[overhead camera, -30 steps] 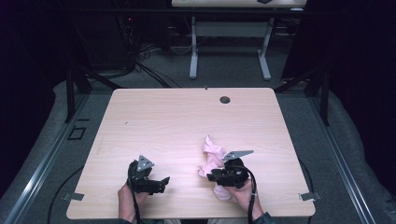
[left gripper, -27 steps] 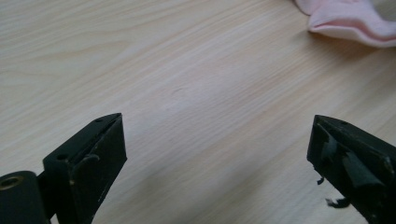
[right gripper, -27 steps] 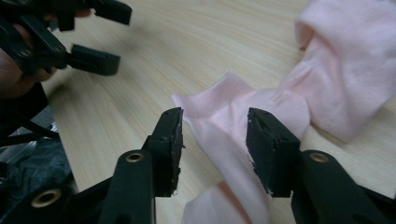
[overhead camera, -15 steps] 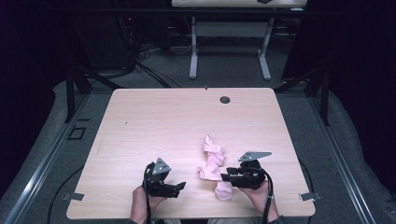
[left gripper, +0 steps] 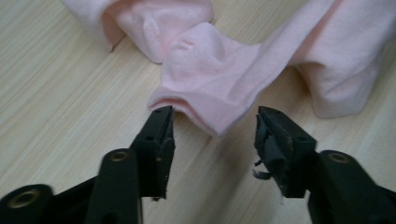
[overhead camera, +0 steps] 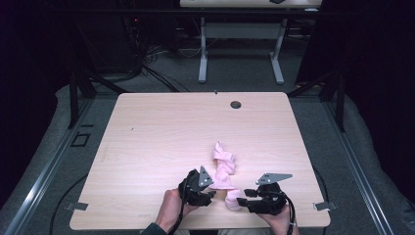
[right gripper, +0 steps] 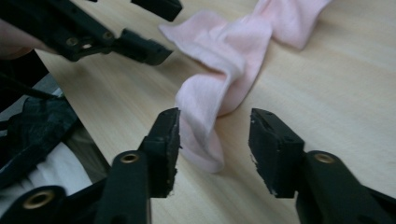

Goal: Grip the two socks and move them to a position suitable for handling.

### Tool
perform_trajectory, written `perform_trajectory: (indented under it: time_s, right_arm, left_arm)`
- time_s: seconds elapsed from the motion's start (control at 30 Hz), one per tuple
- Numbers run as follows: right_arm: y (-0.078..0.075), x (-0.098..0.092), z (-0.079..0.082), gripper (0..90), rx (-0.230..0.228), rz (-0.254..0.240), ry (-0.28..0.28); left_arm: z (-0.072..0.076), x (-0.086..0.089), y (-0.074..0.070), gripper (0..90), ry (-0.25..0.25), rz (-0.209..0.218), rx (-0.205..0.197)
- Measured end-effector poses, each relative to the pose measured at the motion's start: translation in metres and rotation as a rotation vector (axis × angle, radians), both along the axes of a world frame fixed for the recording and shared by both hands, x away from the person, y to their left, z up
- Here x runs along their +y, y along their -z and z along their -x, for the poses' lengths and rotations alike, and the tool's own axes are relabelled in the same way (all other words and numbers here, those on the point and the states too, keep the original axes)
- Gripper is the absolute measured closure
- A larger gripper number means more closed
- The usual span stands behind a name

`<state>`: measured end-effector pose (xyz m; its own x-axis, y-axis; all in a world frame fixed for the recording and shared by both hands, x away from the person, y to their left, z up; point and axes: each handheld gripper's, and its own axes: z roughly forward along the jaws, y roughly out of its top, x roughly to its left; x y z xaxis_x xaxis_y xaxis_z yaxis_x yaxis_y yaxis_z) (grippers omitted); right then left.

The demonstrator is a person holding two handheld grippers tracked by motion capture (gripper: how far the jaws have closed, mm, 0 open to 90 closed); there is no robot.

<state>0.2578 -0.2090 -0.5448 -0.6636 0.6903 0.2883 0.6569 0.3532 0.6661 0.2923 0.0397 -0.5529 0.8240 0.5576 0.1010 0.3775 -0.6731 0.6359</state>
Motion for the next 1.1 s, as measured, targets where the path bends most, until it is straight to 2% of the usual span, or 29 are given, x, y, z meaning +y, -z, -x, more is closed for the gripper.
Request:
perform_trajectory:
  time_s: [0.03,0.1,0.13,0.2,0.3,0.4,0.53,0.6,0.63,0.67,0.7,0.77,0.83,0.9,0.97,1.0,1.1]
  right_arm:
    - [0.004,0.002,0.0,60.6,0.009,-0.008,-0.002]
    - [0.01,0.004,-0.001,71.9,0.018,0.006,-0.013]
    - [0.013,0.006,-0.001,78.9,0.017,0.011,-0.012]
    - [0.012,0.007,0.0,86.9,0.006,0.025,-0.018]
    - [0.004,0.007,0.004,88.3,-0.019,0.035,-0.023]
    - [-0.012,0.005,0.011,88.3,-0.043,0.035,-0.025]
    - [-0.029,0.016,0.019,88.1,-0.065,0.051,-0.075]
    - [-0.028,0.03,0.018,86.1,-0.053,0.049,-0.117]
    - [-0.025,0.039,0.016,82.5,-0.046,0.05,-0.144]
    - [-0.02,0.049,0.014,75.5,-0.038,0.05,-0.167]
    - [-0.015,0.056,0.01,72.2,-0.022,0.049,-0.194]
    - [-0.008,0.065,0.003,62.8,-0.003,0.025,-0.239]
    - [-0.008,0.063,-0.004,58.5,-0.001,0.005,-0.247]
    - [-0.013,0.052,-0.01,55.9,-0.018,-0.029,-0.219]
    - [-0.019,0.039,-0.018,55.6,-0.045,-0.036,-0.177]
    - [-0.021,0.033,-0.023,55.6,-0.062,-0.027,-0.148]
    - [-0.02,0.021,-0.045,55.6,-0.093,0.042,-0.06]
  left_arm:
    - [-0.002,-0.003,0.002,54.3,0.004,-0.019,0.0]
    - [-0.005,-0.006,0.005,63.4,0.018,-0.038,0.002]
    - [-0.006,-0.007,0.007,72.5,0.022,-0.041,0.004]
    - [-0.009,-0.01,0.008,82.7,0.027,-0.06,-0.005]
    - [-0.012,-0.012,0.007,85.1,0.017,-0.052,-0.023]
    - [-0.017,-0.012,-0.002,85.1,0.013,-0.029,-0.041]
    - [-0.03,-0.012,-0.01,84.6,0.024,-0.011,-0.049]
    - [-0.036,-0.011,-0.008,83.7,0.03,-0.009,-0.029]
    - [-0.039,-0.009,-0.005,82.4,0.02,-0.017,-0.023]
    - [-0.043,-0.007,-0.003,80.4,0.013,-0.017,-0.002]
    - [-0.046,-0.003,0.0,77.5,0.0,-0.009,0.015]
    - [-0.051,0.006,0.004,67.3,-0.035,-0.003,0.043]
    - [-0.05,0.017,0.005,58.3,-0.06,0.019,0.06]
    - [-0.048,0.027,0.005,52.2,-0.086,0.047,0.089]
    - [-0.043,0.036,0.003,46.6,-0.12,0.068,0.102]
    - [-0.041,0.041,0.002,44.3,-0.13,0.091,0.123]
    - [-0.031,0.05,-0.002,40.3,-0.161,0.116,0.151]
